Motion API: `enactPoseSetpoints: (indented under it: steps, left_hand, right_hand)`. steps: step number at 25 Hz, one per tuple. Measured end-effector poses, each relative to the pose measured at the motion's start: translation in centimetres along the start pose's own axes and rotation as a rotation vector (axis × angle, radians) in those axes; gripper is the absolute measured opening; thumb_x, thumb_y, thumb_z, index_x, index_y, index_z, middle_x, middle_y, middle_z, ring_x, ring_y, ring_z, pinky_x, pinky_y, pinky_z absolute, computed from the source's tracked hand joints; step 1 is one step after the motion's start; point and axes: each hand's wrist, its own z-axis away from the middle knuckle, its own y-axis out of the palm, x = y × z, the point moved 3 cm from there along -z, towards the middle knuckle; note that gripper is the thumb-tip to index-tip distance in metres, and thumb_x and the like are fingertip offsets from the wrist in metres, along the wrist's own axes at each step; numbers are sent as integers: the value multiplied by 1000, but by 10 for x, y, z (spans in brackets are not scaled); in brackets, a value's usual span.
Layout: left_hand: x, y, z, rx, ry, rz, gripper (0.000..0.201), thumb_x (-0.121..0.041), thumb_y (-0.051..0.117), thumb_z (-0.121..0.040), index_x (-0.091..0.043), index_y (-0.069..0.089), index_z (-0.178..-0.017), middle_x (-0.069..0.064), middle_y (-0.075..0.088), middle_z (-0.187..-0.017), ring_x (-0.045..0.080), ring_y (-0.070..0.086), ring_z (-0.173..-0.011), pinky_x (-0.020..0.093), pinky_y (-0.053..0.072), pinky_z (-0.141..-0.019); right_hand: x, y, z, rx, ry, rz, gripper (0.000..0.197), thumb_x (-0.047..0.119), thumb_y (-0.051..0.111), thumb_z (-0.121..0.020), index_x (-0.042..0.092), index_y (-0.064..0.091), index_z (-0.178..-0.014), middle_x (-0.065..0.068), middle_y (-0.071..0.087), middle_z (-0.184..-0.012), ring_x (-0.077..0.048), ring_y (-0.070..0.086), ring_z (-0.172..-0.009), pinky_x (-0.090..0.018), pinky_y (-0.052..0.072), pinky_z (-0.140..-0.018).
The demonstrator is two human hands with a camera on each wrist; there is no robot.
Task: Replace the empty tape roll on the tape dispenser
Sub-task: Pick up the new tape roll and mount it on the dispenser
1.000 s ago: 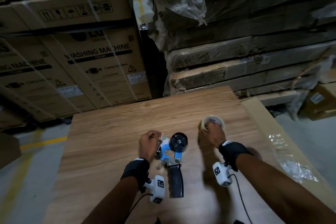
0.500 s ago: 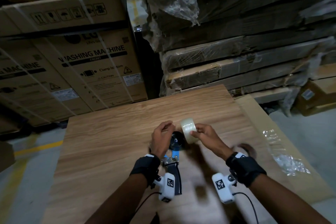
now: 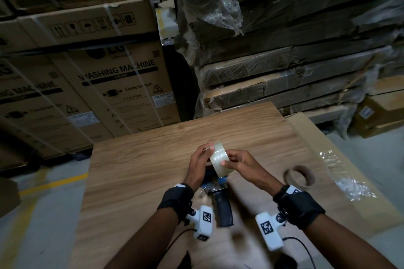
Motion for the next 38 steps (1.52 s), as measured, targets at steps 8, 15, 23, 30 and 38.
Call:
enactPoseSetpoints:
  steps: [8,15,23,30,38]
  left_hand:
    - [-9,-25,22,231,-164,23,61,-25,85,-69,-14,64,-125,20,69,-121,33,68,-105,51,54,-96]
    - [-14,-37,26,298,41,-259,81,-7,98,-54,-18,61,-125,12,70,-118,21,69,-102,27,59,-84]
    - [-11,-40,40,288,-147,5,72,-37,81,-66,-4,63,-127,12,73,-110,21,71,-93,29,58,-74]
    - [-14,-37,48,347,-190,-24,67,-42,78,-70,-21,62,-132,13,70,-120,23,69,-104,44,57,-86]
    - [-18,-35,43,328,-22,-78,71,-9,89,-66,-23,61,-129,14,68,-128,21,69,-109,31,59,-80]
  right_hand:
    - [10,25,-4,-220,104,-133,14,29,73,-74,15,72,-76,-9,63,-76,-25,56,-73,-37,44,-65]
    - [22,37,-3,-253,180,-262,32,9,66,-83,22,70,-111,-14,69,-107,-28,65,-92,-34,51,-66]
    - [43,40,7,-121,91,-47,33,18,67,-84,22,73,-116,3,76,-88,-10,70,-78,-30,51,-69]
    - [28,40,8,-191,117,-89,20,10,65,-91,11,76,-107,5,71,-66,-13,64,-66,-38,45,-69]
    - [26,38,10,-213,80,-151,19,20,65,-95,13,80,-105,-23,74,-112,-28,68,-94,-45,49,-81]
